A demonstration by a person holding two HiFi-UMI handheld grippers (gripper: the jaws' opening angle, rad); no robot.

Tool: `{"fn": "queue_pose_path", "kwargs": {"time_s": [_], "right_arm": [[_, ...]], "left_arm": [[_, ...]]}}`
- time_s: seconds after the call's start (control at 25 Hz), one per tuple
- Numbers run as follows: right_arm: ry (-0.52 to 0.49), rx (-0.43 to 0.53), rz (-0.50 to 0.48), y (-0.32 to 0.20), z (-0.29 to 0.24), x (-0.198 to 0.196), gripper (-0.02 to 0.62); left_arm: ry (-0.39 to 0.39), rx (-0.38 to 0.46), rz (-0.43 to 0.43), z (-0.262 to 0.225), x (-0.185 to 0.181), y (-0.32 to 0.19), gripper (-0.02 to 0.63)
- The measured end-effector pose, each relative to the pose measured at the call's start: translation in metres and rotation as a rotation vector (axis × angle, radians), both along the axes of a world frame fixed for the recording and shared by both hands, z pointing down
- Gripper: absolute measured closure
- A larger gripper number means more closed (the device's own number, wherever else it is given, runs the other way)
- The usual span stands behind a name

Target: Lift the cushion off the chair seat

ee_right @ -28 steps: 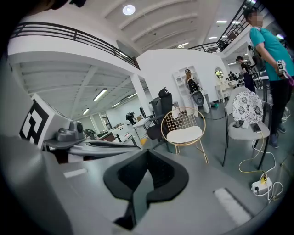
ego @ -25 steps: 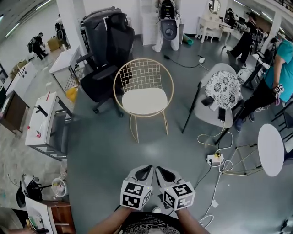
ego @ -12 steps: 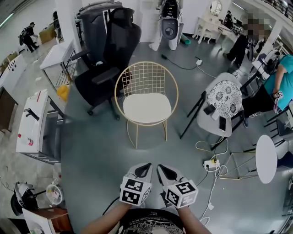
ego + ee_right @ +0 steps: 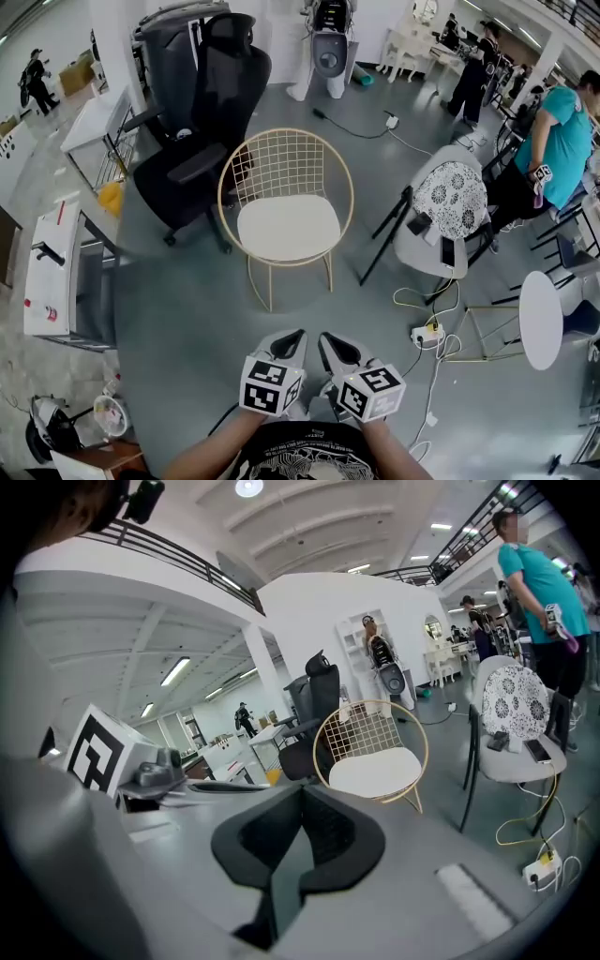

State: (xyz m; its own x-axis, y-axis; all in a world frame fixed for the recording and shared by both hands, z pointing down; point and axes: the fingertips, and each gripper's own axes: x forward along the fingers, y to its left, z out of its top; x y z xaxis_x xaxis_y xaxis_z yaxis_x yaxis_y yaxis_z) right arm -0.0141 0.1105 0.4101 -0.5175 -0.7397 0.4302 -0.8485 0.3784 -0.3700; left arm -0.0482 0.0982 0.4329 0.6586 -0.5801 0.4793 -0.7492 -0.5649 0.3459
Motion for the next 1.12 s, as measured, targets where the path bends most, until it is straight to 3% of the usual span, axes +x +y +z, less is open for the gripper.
{"fn": "queue_pose_path", "kwargs": {"time_s": [0.32, 0.6, 1.12], "right_arm": [[-0.019, 0.022, -0.026, -0.048, 0.009, 0.026, 0.598], [-0.042, 0.016, -0.137, -0.105, 0.014, 0.053, 0.598], [-0.086, -0.042, -0.297, -0.174, 0.031, 0.109, 0.599]], "left_arm": [[-0.037, 0.018, -0.001, 0.005, 0.033, -0.047, 0.617], [-0.032, -0.026, -0.119, 0.012, 0.056, -0.099, 0.615], [-0.076, 0.052, -0.295, 0.006, 0.087, -0.163, 0.609]]}}
